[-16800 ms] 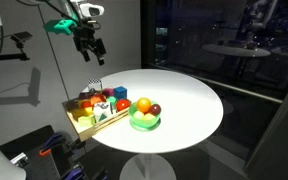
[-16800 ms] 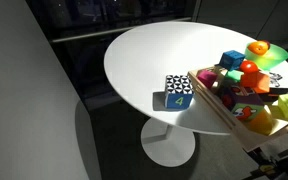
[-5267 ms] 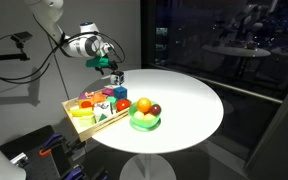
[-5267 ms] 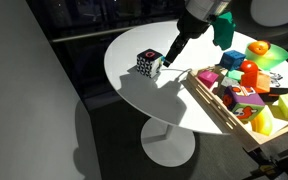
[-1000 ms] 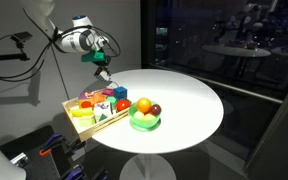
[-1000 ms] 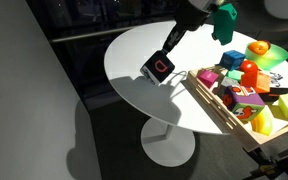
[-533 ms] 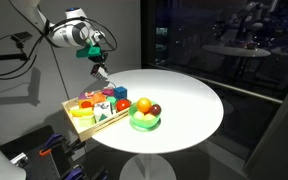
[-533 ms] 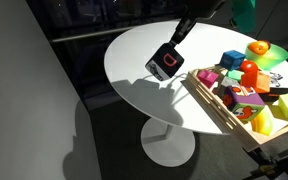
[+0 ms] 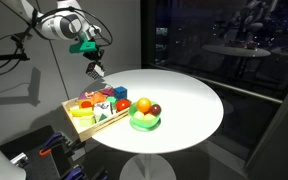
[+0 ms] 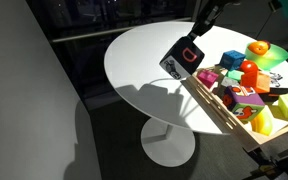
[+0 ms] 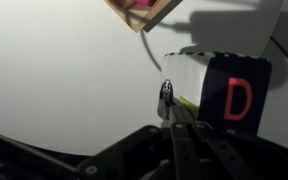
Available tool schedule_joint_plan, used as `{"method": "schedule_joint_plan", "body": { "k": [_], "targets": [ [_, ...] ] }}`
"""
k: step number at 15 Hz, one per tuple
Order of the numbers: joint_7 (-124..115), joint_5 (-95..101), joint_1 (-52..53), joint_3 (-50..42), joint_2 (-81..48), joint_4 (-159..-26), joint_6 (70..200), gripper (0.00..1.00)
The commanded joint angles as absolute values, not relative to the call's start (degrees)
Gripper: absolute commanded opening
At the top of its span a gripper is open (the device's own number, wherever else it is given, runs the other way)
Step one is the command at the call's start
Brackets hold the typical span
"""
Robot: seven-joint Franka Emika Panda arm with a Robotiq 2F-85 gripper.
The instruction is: Pick up the square plush toy from the table and put it in the box
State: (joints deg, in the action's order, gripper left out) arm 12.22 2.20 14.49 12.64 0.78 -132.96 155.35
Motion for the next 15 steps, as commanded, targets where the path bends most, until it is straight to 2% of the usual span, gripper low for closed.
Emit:
{"method": "schedule_joint_plan", "body": {
  "k": [1,15],
  "targets": [
    [17.1,-2.7,14.0,12.1,7.1,-137.0,151.7,0.02],
    [22.5,-4.5,13.3,3.1,21.1,-147.0,139.1,0.02]
  ]
}}
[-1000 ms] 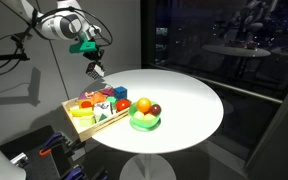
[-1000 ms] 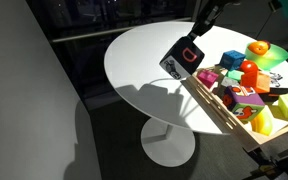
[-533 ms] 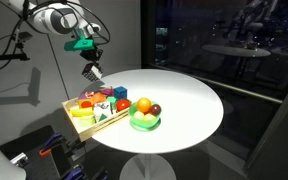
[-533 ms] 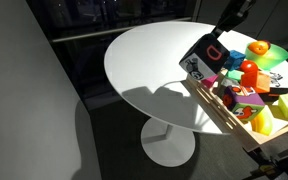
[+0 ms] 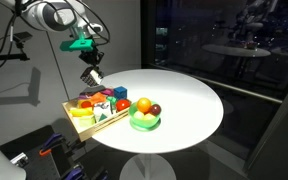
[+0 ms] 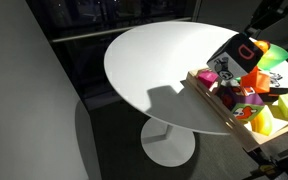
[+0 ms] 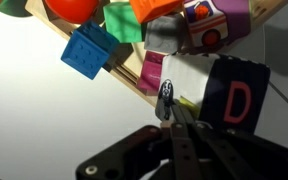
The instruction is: Pick up the square plush toy from the table and put it in the box
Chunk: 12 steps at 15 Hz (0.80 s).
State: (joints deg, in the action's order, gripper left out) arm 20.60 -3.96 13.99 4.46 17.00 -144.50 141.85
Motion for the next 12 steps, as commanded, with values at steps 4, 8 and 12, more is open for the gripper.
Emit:
{"method": "schedule_joint_plan", "body": {
  "k": [4,8,12],
  "targets": [
    [22.2,-4.2,12.1,0.8,23.8,-149.1,136.1,0.02],
    [22.6,-4.6,10.6,-1.6,25.2,-150.5,133.8,0.02],
    [22.9,-4.8,9.4,-3.5,25.1,-151.1,132.6,0.02]
  ]
}}
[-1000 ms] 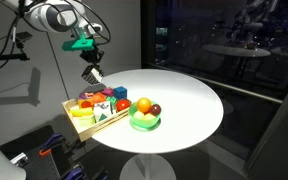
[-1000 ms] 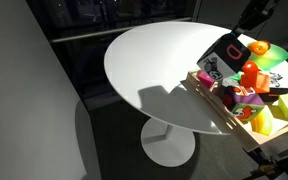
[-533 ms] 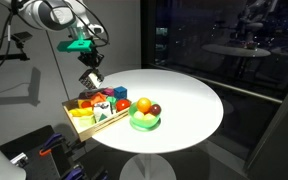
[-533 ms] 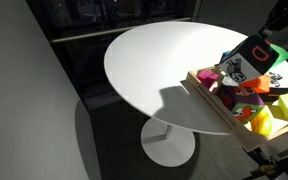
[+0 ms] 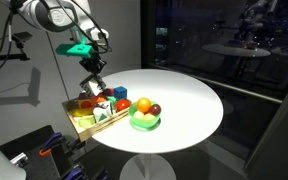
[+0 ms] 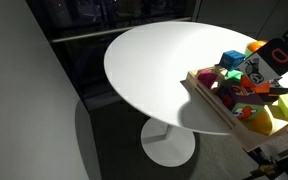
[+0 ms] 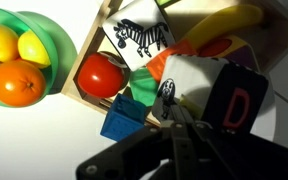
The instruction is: Pick up the square plush toy from the table and put it in the box
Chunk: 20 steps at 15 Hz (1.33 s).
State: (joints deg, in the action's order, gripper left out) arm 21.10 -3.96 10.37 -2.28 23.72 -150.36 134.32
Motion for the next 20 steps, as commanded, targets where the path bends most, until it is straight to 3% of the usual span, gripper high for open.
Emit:
{"method": "schedule_joint_plan", "body": {
  "k": [1,20],
  "targets": [
    [22.9,-5.0,9.1,-3.9,24.9,-151.2,132.4,0.02],
    [31.5,-5.4,11.2,-5.5,23.9,-154.3,129.9,0.02]
  ]
}}
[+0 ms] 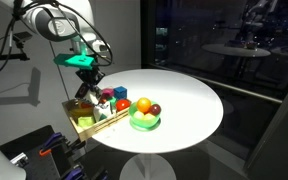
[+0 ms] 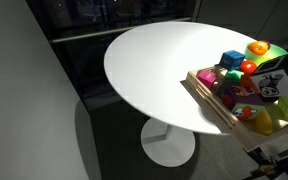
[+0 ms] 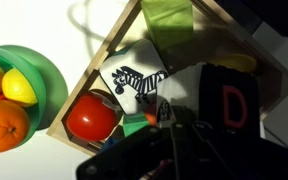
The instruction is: Pick up the square plush toy from the table and put it in the box
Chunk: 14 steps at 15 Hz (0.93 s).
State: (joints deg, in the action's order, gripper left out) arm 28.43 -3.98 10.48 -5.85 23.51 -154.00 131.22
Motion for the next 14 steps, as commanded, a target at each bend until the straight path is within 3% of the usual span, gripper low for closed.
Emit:
{"method": "schedule_joint_plan", "body": {
  "k": [1,6,7,9,14],
  "targets": [
    [32.2,-5.4,11.6,-5.5,23.9,-154.4,129.5,0.02],
    [34.5,-5.1,12.2,-5.1,23.6,-154.7,128.2,0.03],
    [34.7,-5.2,12.2,-5.1,23.5,-154.6,128.0,0.29],
    [35.1,-5.2,12.1,-5.0,23.3,-154.5,127.5,0.32],
    [35.4,-6.4,12.1,-5.2,22.9,-153.8,126.2,0.72]
  ]
}}
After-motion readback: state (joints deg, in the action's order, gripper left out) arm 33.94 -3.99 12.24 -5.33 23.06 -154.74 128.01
